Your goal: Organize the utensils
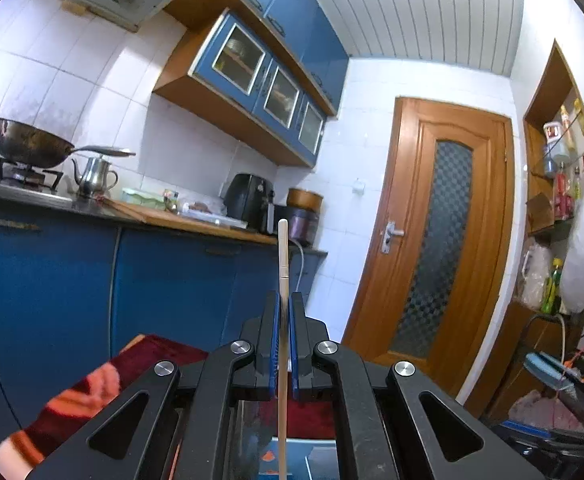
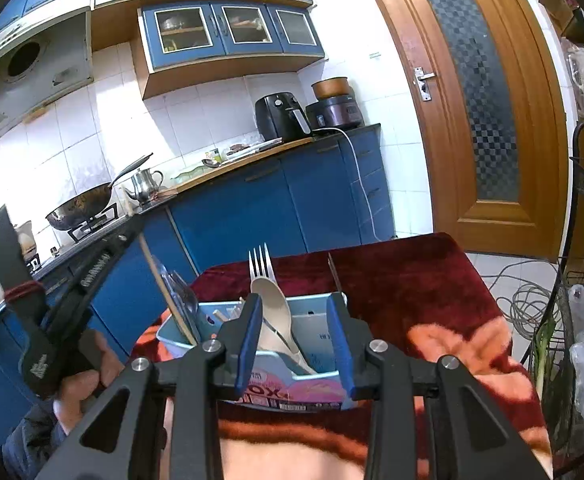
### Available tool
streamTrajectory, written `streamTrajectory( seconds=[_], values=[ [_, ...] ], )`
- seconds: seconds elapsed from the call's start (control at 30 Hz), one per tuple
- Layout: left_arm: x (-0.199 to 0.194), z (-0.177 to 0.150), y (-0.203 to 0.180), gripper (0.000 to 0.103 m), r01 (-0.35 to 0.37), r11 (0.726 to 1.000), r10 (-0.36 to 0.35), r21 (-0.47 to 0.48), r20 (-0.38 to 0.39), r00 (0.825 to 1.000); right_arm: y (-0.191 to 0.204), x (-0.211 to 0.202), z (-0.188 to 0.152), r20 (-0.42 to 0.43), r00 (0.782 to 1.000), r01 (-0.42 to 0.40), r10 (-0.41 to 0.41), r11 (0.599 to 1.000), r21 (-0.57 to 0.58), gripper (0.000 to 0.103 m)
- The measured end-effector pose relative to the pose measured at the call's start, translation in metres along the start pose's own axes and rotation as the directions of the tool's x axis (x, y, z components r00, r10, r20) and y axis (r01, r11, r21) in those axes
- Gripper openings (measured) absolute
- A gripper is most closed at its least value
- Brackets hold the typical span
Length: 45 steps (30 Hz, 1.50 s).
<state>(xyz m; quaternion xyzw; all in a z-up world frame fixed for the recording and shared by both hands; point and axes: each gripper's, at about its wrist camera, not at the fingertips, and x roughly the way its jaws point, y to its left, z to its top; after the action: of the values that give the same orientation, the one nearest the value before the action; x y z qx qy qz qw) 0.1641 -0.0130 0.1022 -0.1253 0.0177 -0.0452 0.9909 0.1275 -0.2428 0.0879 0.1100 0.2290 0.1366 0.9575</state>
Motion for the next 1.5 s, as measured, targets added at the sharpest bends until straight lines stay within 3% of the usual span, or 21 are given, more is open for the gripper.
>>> streamTrajectory(
  seconds=[0.17,0.3,0.33,0.9,1.07,1.17,1.23,1.37,1.5],
  values=[
    [0.007,-0.013,0.004,0.005,0.014,1.0,-0.015,-0.006,-0.114,0.993,0.001,-0.006,-0.006,-0.007,1.0,-0.006,0.006,1.0,0.002,0.039],
    [0.004,-0.016,0.009,0.028,0.024,0.999,-0.029,-0.029,-0.171,0.985,0.005,-0.013,-0.008,-0.006,1.0,-0.017,0.017,1.0,0.004,0.041],
    [0.001,-0.016,0.011,0.029,0.027,0.999,-0.033,-0.033,-0.177,0.984,0.007,-0.015,-0.008,-0.006,1.0,-0.018,0.018,1.0,0.003,0.041],
    [-0.086,0.016,0.013,0.029,0.026,0.998,-0.009,0.058,-0.283,0.959,0.053,-0.087,-0.024,0.057,0.997,-0.048,0.053,0.996,-0.082,0.052],
    [-0.117,0.015,0.011,0.03,0.031,0.995,0.0,0.092,-0.315,0.949,0.064,-0.103,-0.04,0.062,0.997,-0.047,0.054,0.993,-0.11,0.062],
    [-0.136,0.01,0.012,0.046,0.033,0.994,0.001,0.102,-0.314,0.949,0.069,-0.109,-0.054,0.064,0.997,-0.039,0.048,0.99,-0.135,0.076],
    [-0.148,0.005,0.012,0.061,0.024,0.994,0.01,0.109,-0.308,0.951,0.07,-0.111,-0.064,0.067,0.997,-0.026,0.036,0.989,-0.147,0.084],
    [-0.162,-0.01,0.011,0.073,0.012,0.99,0.032,0.142,-0.302,0.953,0.064,-0.109,-0.083,0.066,0.998,-0.013,0.023,0.99,-0.137,0.097],
    [-0.168,-0.028,0.01,0.077,0.015,0.986,0.04,0.168,-0.316,0.948,0.054,-0.105,-0.101,0.078,0.997,0.01,0.0,0.992,-0.125,0.099]
  ],
)
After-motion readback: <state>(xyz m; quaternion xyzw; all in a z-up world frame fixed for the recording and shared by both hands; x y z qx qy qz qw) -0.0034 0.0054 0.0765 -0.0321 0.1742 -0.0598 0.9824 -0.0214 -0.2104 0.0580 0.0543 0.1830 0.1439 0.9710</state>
